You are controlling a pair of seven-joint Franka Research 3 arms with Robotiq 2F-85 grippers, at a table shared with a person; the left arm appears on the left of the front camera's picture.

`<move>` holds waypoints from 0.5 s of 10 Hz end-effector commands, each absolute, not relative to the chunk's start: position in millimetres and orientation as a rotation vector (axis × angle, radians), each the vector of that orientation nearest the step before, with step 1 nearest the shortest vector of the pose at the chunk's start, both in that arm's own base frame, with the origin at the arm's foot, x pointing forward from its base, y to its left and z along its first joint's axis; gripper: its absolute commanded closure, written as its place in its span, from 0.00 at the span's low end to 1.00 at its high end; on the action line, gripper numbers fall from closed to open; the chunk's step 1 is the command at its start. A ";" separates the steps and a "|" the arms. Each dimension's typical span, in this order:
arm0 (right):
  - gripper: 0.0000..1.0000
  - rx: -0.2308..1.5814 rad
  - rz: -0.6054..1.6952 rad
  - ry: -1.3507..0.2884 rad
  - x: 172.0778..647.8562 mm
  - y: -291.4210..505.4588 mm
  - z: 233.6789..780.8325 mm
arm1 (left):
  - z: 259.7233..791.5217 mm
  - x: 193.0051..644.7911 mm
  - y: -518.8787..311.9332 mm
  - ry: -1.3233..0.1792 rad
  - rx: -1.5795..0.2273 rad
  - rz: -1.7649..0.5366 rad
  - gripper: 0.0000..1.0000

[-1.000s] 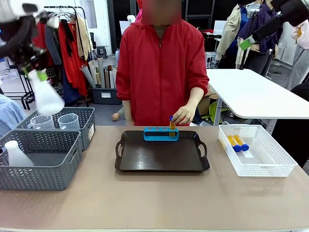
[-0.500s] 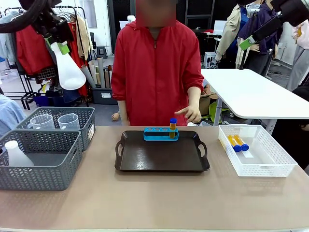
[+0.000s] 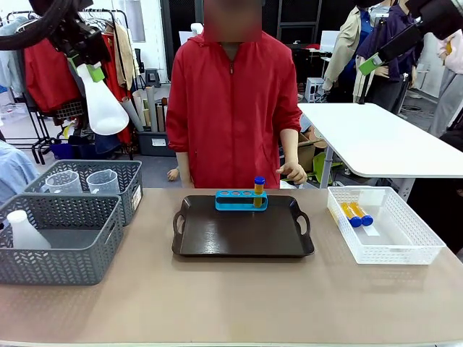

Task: Prepare the laboratory tools.
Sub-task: Pick up one Small flask and place it on the Handle tray.

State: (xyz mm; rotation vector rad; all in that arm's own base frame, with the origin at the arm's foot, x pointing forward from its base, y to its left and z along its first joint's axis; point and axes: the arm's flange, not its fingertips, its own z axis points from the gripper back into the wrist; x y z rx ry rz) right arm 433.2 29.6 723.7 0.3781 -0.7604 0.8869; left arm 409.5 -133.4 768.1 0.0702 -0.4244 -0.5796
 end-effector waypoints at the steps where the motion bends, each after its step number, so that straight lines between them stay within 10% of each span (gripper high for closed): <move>1: 0.00 0.387 0.896 -0.766 433.2 29.8 724.5 | 767.4 405.6 -132.5 -0.425 0.068 -0.569 1.00; 5: 0.00 0.387 0.896 -0.766 433.2 29.8 724.5 | 793.8 417.4 -211.2 -0.385 0.047 -0.819 1.00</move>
